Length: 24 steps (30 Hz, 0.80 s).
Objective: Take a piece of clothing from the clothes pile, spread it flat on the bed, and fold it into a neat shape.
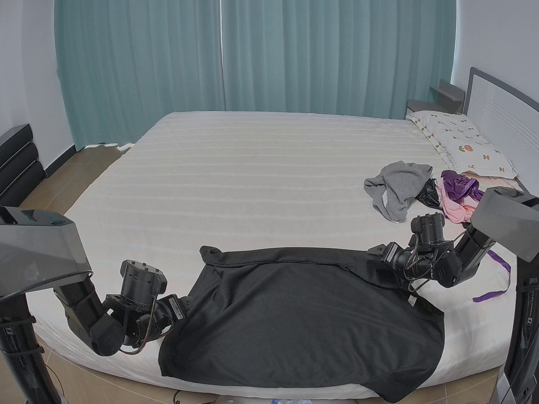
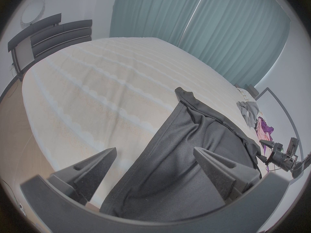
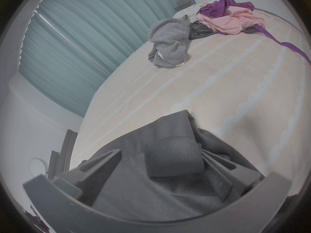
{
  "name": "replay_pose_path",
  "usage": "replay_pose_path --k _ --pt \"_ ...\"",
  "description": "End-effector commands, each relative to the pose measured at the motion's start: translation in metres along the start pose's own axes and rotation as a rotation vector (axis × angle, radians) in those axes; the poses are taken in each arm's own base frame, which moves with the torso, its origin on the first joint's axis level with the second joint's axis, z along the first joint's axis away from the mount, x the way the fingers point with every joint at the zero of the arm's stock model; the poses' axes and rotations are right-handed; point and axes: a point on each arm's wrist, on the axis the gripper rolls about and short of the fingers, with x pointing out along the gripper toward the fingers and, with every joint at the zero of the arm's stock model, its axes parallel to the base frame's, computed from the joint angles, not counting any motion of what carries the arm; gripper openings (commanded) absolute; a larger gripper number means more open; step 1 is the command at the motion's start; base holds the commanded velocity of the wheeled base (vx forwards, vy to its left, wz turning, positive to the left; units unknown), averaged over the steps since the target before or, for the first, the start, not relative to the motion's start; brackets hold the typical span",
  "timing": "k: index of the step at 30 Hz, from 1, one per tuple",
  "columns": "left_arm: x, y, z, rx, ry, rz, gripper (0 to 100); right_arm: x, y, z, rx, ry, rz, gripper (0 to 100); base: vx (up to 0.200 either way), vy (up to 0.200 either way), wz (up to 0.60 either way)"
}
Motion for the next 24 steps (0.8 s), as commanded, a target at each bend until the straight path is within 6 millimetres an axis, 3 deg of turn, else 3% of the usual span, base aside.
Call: replay_pose_path --k 1,4,17,19,24 --pt "0.001 0.000 0.000 -0.001 0.001 0.002 100 0.010 -0.001 0.000 -0.012 0.010 -0.014 0 0.000 0.000 0.00" --pt "0.001 0.000 0.000 -0.001 0.002 0.003 100 0.012 0.000 0.000 -0.020 0.026 -0.028 0 0.000 0.000 0.00" --pt "0.007 -0.005 0.015 -0.032 -0.048 -0.016 100 0.016 0.015 0.039 -0.006 -0.070 0.019 0 0.000 0.000 0.00" --pt "0.011 -0.011 0.024 -0.043 -0.076 -0.032 100 0.016 0.017 0.053 0.001 -0.121 0.025 0 0.000 0.000 0.00" --pt "0.025 -0.024 0.037 -0.056 -0.116 -0.061 100 0.030 0.019 0.062 0.002 -0.164 0.034 0 0.000 0.000 0.00"
